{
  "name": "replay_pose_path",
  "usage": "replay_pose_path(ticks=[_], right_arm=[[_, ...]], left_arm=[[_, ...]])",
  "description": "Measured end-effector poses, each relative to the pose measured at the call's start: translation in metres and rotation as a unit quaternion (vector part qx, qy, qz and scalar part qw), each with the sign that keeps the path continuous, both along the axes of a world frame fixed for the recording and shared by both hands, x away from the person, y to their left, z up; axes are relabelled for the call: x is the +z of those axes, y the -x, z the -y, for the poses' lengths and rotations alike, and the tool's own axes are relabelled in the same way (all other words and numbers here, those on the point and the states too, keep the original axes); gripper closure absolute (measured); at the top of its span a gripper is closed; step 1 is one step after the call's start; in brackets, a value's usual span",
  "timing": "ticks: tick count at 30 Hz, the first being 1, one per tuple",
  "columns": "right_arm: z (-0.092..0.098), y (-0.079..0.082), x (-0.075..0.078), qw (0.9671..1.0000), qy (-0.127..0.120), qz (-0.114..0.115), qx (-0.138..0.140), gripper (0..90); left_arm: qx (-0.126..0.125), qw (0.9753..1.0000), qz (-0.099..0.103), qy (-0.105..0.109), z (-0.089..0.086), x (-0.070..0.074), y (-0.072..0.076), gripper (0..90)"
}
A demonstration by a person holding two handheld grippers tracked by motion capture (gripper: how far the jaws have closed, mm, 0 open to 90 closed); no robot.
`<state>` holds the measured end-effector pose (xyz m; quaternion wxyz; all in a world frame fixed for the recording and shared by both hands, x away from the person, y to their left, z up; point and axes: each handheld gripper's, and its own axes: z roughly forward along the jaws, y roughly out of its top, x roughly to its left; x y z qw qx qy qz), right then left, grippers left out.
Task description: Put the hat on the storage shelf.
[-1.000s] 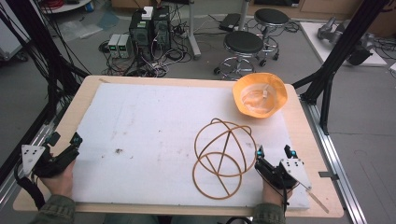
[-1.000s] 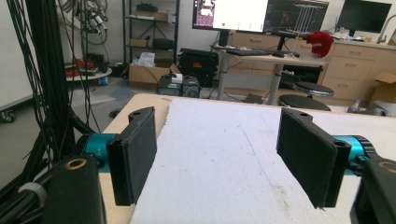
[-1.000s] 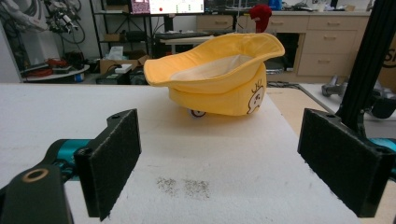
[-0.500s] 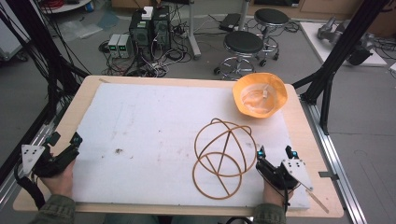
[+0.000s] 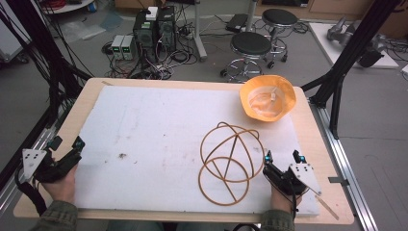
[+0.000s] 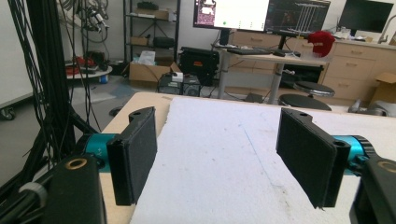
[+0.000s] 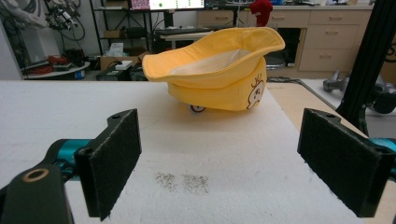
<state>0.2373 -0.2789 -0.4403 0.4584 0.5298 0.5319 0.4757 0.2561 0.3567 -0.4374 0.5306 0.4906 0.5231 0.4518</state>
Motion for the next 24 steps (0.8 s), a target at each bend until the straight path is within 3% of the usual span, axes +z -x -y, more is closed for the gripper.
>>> replay_pose_path(ticks=[6,10,14,24], right_arm=[[0.002,-0.005,0.003,1.0000,-0.002,0.005,0.001,12.2],[0.007,-0.015,0.017,0.9997,-0.011,0.016,0.015,13.3],[0.014,-0.022,0.033,0.9994,-0.024,0.024,0.011,14.6],[0.012,-0.050,0.055,0.9996,0.013,0.018,0.019,14.3]], left_arm=[[-0.002,1.0000,-0.001,0.002,0.000,-0.001,-0.002,29.3],[0.001,1.0000,0.002,0.001,0.000,0.000,0.000,29.3],[0.004,1.0000,0.004,0.001,-0.001,0.000,0.001,29.6],[0.002,1.0000,0.000,-0.003,0.002,-0.001,-0.001,29.6]])
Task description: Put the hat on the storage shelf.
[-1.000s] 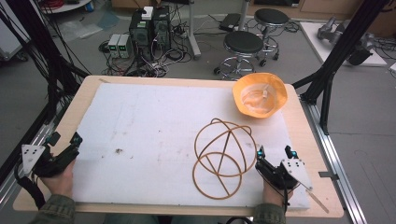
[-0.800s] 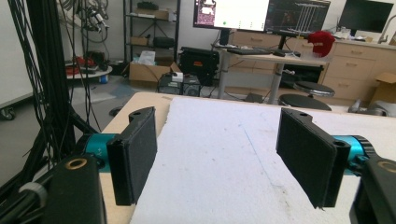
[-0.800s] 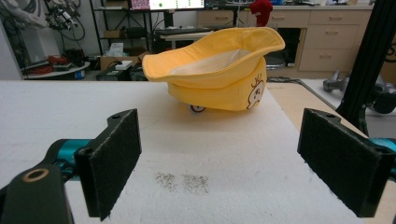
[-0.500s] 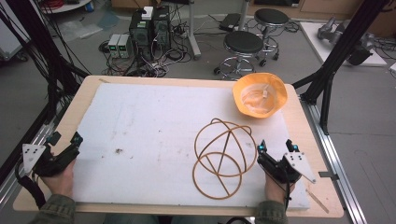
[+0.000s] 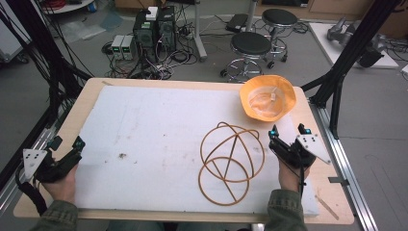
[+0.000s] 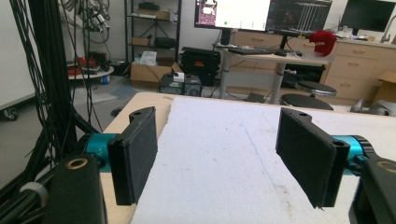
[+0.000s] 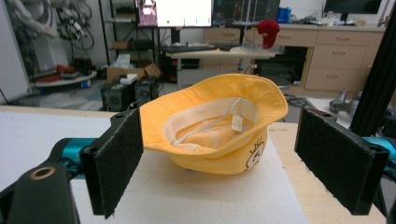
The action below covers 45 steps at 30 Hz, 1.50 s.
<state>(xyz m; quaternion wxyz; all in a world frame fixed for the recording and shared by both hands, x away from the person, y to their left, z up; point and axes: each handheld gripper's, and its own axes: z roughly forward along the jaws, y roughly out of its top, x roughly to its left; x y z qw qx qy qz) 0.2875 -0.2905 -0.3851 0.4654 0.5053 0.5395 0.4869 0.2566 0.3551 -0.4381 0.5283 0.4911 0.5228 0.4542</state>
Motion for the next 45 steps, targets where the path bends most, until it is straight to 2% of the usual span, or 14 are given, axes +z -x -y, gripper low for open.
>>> replay_pose_path(ticks=[3,6,8,14,18,19,25,28,30,33,36,40,45], right_arm=[[-0.001,-0.013,0.011,0.9999,0.007,-0.010,0.001,12.9],[-0.005,-0.021,0.019,0.9998,-0.019,-0.009,0.004,12.5],[-0.011,-0.028,0.026,0.9998,-0.013,-0.017,0.003,12.6],[-0.013,-0.043,0.039,0.9998,-0.011,-0.015,0.002,12.7],[-0.012,-0.054,0.044,0.9997,0.006,-0.024,-0.006,12.7],[-0.011,-0.056,0.045,0.9995,0.003,-0.029,-0.007,12.7],[-0.005,-0.069,0.056,0.9994,-0.015,-0.026,-0.018,12.7],[-0.009,-0.078,0.057,0.9990,-0.008,-0.034,-0.028,13.1],[-0.013,-0.083,0.057,0.9990,-0.010,-0.031,-0.031,13.4],[-0.020,-0.092,0.051,0.9984,0.009,-0.044,-0.035,13.9],[-0.021,-0.100,0.049,0.9978,0.015,-0.052,-0.039,13.9],[-0.018,-0.114,0.046,0.9953,0.026,-0.077,-0.054,13.9],[-0.010,-0.134,0.041,0.9911,0.011,-0.114,-0.069,13.8]], left_arm=[[-0.003,1.0000,0.001,-0.003,0.002,0.000,-0.001,29.6],[-0.002,1.0000,0.000,-0.003,0.003,0.000,-0.002,29.6],[-0.002,1.0000,-0.001,-0.001,0.004,0.000,-0.002,29.6],[-0.004,1.0000,0.001,-0.003,0.005,0.000,-0.001,29.6],[-0.003,1.0000,-0.001,-0.001,0.006,0.000,0.000,29.6],[-0.004,1.0000,-0.002,0.000,0.006,-0.001,0.001,29.6],[-0.006,1.0000,-0.002,0.000,0.007,-0.001,0.002,29.6],[-0.007,1.0000,0.000,0.002,0.007,0.000,0.002,29.6],[-0.008,1.0000,0.000,0.001,0.007,0.000,0.001,29.6],[-0.010,0.9999,0.002,0.002,0.008,0.000,0.001,29.6],[-0.014,0.9999,-0.002,0.001,0.009,-0.001,-0.001,29.6],[-0.020,0.9998,-0.003,-0.003,0.012,-0.001,-0.004,29.7],[-0.028,0.9996,-0.003,-0.006,0.014,-0.001,-0.006,29.6]])
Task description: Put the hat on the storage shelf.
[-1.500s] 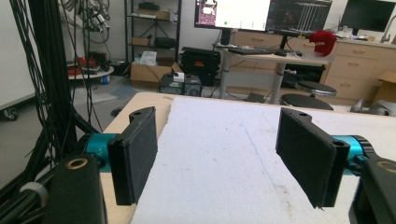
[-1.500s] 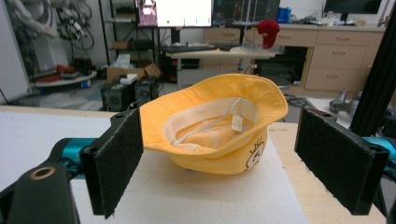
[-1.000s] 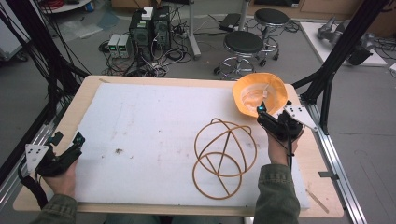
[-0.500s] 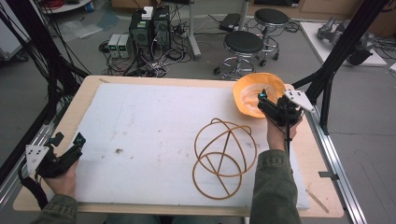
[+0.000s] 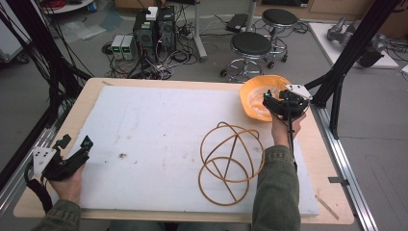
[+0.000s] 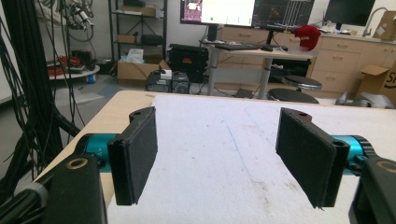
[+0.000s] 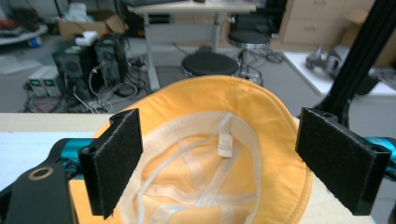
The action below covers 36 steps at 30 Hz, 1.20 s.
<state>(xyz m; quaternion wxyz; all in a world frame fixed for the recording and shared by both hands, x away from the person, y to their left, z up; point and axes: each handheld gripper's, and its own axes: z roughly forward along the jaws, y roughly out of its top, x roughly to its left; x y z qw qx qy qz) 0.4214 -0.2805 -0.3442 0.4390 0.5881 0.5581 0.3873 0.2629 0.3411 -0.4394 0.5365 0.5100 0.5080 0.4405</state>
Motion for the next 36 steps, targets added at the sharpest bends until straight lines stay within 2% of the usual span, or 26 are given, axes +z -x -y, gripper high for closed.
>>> replay_pose_path(ticks=[2,6,13,18,23,27,29,31,33,35,36], right_arm=[[0.004,-0.005,-0.004,1.0000,-0.002,-0.004,-0.006,13.9],[0.013,-0.012,-0.013,0.9992,0.003,-0.033,-0.023,13.8],[0.023,-0.015,-0.018,0.9981,-0.002,-0.045,-0.042,13.8],[0.025,-0.018,-0.024,0.9961,-0.010,-0.072,-0.050,13.7],[0.023,-0.021,-0.027,0.9953,-0.015,-0.076,-0.058,13.8],[0.026,-0.023,-0.032,0.9904,-0.034,-0.103,-0.085,13.8],[0.028,-0.024,-0.035,0.9884,-0.043,-0.115,-0.089,14.1],[0.029,-0.025,-0.036,0.9874,-0.049,-0.123,-0.086,19.4],[0.030,-0.024,-0.036,0.9876,-0.054,-0.125,-0.078,28.4],[0.031,-0.023,-0.035,0.9877,-0.066,-0.123,-0.071,45.0],[0.032,-0.023,-0.035,0.9865,-0.082,-0.127,-0.064,48.8]], left_arm=[[-0.002,1.0000,0.000,0.000,0.001,0.000,-0.001,29.6],[-0.006,1.0000,-0.002,-0.004,0.001,-0.001,-0.002,29.6],[-0.012,0.9999,-0.003,-0.007,0.004,-0.001,-0.003,29.6],[-0.015,0.9999,-0.003,-0.009,0.005,-0.001,-0.004,29.6],[-0.016,0.9998,-0.004,-0.011,0.005,-0.001,-0.004,29.6],[-0.017,0.9998,-0.004,-0.011,0.005,-0.002,-0.004,29.6],[-0.018,0.9998,-0.004,-0.011,0.005,-0.002,-0.004,29.6],[-0.018,0.9997,-0.005,-0.012,0.005,-0.002,-0.004,29.6],[-0.019,0.9997,-0.005,-0.012,0.005,-0.002,-0.004,29.7],[-0.020,0.9997,-0.007,-0.014,0.006,-0.002,-0.005,29.7],[-0.020,0.9997,-0.007,-0.014,0.006,-0.003,-0.005,29.8]])
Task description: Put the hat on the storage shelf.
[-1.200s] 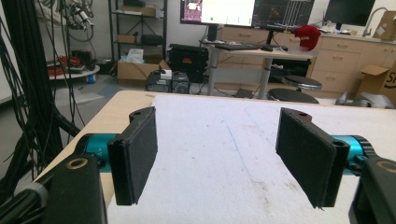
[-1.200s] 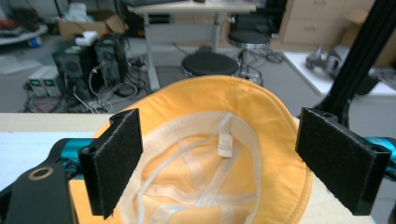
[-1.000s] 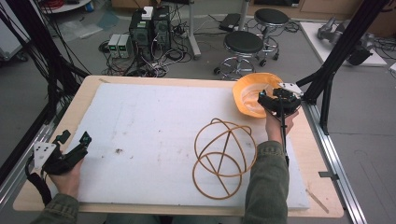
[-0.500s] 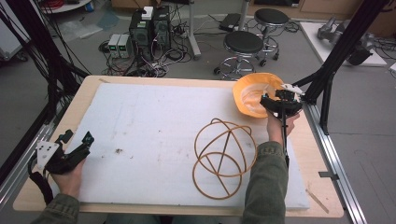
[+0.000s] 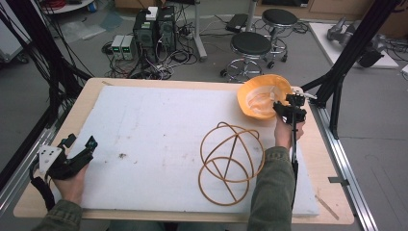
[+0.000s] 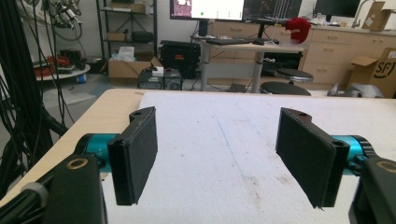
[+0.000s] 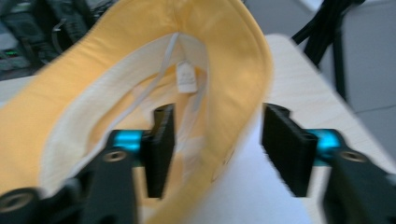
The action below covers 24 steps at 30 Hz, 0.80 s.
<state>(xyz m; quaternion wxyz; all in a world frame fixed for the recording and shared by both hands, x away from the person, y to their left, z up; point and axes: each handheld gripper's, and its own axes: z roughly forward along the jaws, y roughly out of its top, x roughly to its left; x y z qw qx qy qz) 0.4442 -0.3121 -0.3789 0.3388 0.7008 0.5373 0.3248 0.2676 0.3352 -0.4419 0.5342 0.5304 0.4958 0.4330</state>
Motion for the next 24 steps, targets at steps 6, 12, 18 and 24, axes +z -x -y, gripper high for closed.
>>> replay_pose_path(ticks=[6,12,18,24], right_arm=[[0.006,-0.002,-0.006,0.9979,-0.062,-0.014,0.010,71.4],[0.001,0.001,-0.002,0.9980,-0.059,0.016,0.015,84.8],[-0.006,0.008,-0.002,0.9965,-0.053,0.060,0.026,87.0],[-0.009,0.011,0.004,0.9937,-0.056,0.086,0.045,87.8]], left_arm=[[-0.003,1.0000,0.000,-0.003,0.001,0.000,0.000,29.8],[-0.006,1.0000,-0.003,-0.003,0.001,0.000,0.000,29.8],[-0.006,1.0000,-0.003,-0.003,0.000,0.000,0.001,29.8],[-0.007,1.0000,-0.004,-0.002,0.000,-0.001,0.000,29.8]])
